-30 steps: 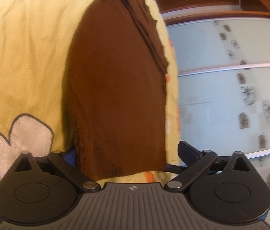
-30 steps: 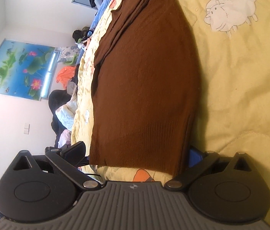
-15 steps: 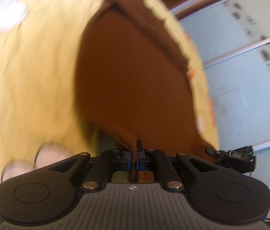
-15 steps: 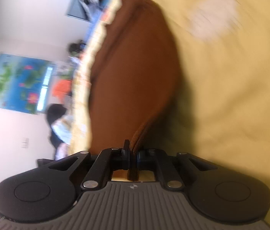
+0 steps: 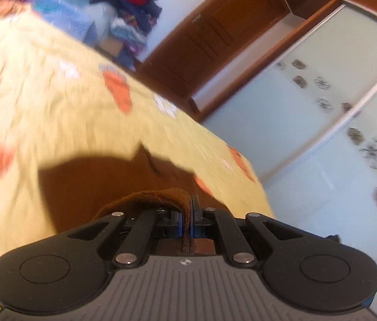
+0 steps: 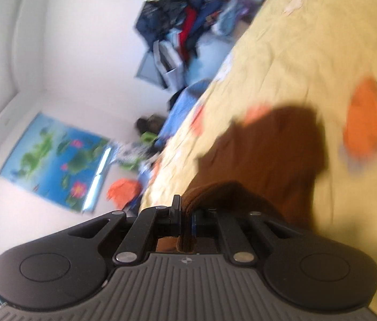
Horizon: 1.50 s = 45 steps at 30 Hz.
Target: Fold small clothes
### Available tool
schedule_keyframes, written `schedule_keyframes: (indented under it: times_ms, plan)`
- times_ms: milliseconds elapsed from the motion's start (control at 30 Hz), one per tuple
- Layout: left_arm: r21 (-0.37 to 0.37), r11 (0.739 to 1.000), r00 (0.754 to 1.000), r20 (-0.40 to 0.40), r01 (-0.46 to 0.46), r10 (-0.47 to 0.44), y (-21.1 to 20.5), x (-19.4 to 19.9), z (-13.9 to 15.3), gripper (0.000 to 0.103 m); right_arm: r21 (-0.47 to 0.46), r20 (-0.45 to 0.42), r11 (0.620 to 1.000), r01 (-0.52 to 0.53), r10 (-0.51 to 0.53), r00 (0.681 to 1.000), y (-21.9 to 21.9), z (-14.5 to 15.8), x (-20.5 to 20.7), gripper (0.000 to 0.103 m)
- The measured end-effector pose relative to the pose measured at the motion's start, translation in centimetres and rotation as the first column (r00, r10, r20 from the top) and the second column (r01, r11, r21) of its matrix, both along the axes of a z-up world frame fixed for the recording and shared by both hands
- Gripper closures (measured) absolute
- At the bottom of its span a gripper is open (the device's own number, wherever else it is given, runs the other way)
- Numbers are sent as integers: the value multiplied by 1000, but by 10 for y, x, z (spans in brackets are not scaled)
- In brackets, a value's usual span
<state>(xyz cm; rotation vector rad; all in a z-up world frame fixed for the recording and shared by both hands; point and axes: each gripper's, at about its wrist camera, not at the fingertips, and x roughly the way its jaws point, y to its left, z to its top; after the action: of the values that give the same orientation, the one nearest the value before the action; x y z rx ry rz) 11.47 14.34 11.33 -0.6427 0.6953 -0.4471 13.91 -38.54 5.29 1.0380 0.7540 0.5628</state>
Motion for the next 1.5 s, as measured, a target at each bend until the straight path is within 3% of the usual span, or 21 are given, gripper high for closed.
schedule_keyframes:
  times_ms: [100,167,200,233,300,367,433,500,567,700,800,833,967,1100,1200,1267,1300,1333,1367,1400,1500]
  plan:
    - [86,995,999,12,-51,50,-13,56,-7,98,-54,-34,998,35,-37,999,7,-13,56,91]
    - [195,976,995,23,-101,98,-21,88,-17,98,-83,-62,995,56,-61,996,12,-26,87,83]
    - [268,955,991,27,-131,128,-25,100,-24,97,-100,-83,992,75,-83,993,16,-33,99,73]
    - [325,932,987,11,-157,163,-27,111,-33,97,-112,-97,989,97,-108,989,20,-39,108,47]
    - [350,921,975,-77,-171,210,-24,124,-49,94,-122,-102,981,149,-162,982,25,-48,112,16]
    - [293,936,962,-131,-194,240,-15,115,-55,92,-89,-70,979,185,-192,979,24,-45,100,16]
    - [269,936,963,-86,-226,257,-8,85,-52,72,-104,-14,978,184,-186,982,23,-35,74,8]
    - [261,920,951,-19,-294,309,-1,45,-46,16,-171,43,973,154,-148,988,22,-24,41,4]
    - [218,912,937,49,-349,347,9,-1,-42,9,-282,75,950,137,-120,990,21,-16,2,3]
    - [133,916,925,34,-380,379,36,-71,-47,9,-484,63,868,113,-95,994,19,-22,-65,2]
    - [87,934,926,-127,-346,355,49,-79,-68,9,-533,-4,845,50,-62,998,24,-40,-94,1]
    - [70,940,922,-179,-335,342,51,-75,-77,9,-542,26,839,54,-48,999,27,-40,-102,0]
    - [22,958,922,-263,-287,283,50,-65,-89,9,-491,-13,871,15,-25,1000,37,-42,-94,0]
    - [-131,960,921,-340,-249,193,45,-48,-99,9,-350,-58,937,1,-23,998,42,-44,-65,0]
    - [-177,964,921,-369,-200,123,29,-46,-100,10,-322,-66,947,4,-27,997,43,-41,-50,0]
    - [-142,969,923,-360,-201,138,19,-47,-97,11,-326,-74,945,2,-28,997,44,-43,-43,16]
    - [-126,969,920,-359,-212,154,16,-47,-96,18,-333,-87,943,3,-34,996,43,-45,-39,37]
    - [-108,968,916,-361,-227,175,15,-45,-96,25,-333,-113,943,-2,-38,993,41,-50,-35,66]
    - [-79,969,909,-370,-234,189,13,-42,-97,61,-325,-141,945,-14,-34,989,39,-57,-31,77]
    - [-43,973,898,-395,-227,192,11,-38,-100,92,-303,-144,953,-17,-28,989,36,-61,-30,80]
    - [4,976,896,-396,-218,202,4,-37,-99,93,-321,-138,947,-24,-21,990,37,-54,-35,80]
